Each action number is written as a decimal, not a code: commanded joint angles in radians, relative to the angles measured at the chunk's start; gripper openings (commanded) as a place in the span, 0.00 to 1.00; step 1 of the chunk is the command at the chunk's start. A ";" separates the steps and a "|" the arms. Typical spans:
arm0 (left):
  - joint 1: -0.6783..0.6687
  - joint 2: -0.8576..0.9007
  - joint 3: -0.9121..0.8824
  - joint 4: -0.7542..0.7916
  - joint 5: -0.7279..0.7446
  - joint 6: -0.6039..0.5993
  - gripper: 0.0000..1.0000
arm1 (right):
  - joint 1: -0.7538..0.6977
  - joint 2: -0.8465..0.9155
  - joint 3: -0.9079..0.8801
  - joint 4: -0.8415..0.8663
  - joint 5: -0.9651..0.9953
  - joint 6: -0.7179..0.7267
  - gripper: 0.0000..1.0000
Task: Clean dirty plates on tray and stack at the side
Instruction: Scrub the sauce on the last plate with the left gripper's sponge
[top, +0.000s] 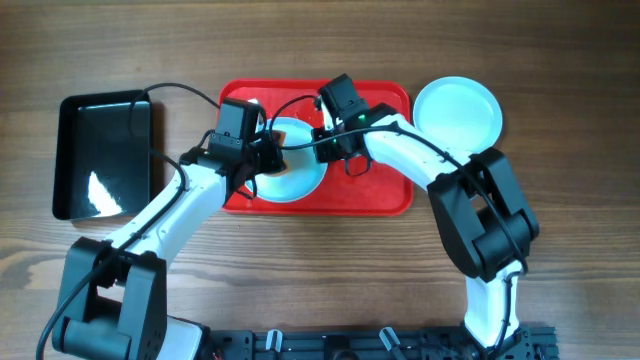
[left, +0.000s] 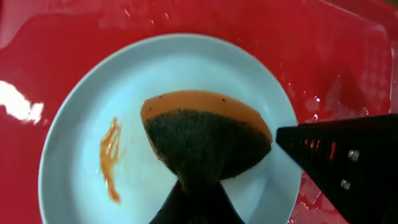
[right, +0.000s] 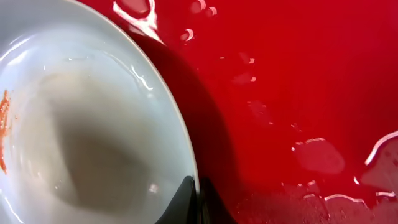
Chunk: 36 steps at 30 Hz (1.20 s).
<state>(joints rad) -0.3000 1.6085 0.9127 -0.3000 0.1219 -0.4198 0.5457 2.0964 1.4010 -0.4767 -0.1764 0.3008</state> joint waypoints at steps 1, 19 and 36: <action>0.002 0.011 -0.006 0.017 0.008 0.024 0.04 | -0.002 0.041 -0.009 -0.003 -0.053 -0.091 0.04; 0.001 0.162 -0.006 0.065 0.023 -0.090 0.04 | -0.002 0.041 -0.009 0.005 0.016 0.094 0.05; 0.047 0.067 0.015 -0.113 -0.587 -0.082 0.04 | -0.003 0.041 -0.009 -0.008 0.050 0.092 0.04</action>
<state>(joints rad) -0.2886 1.7489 0.9360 -0.3935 -0.2817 -0.5030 0.5602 2.1040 1.4010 -0.4660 -0.2020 0.3809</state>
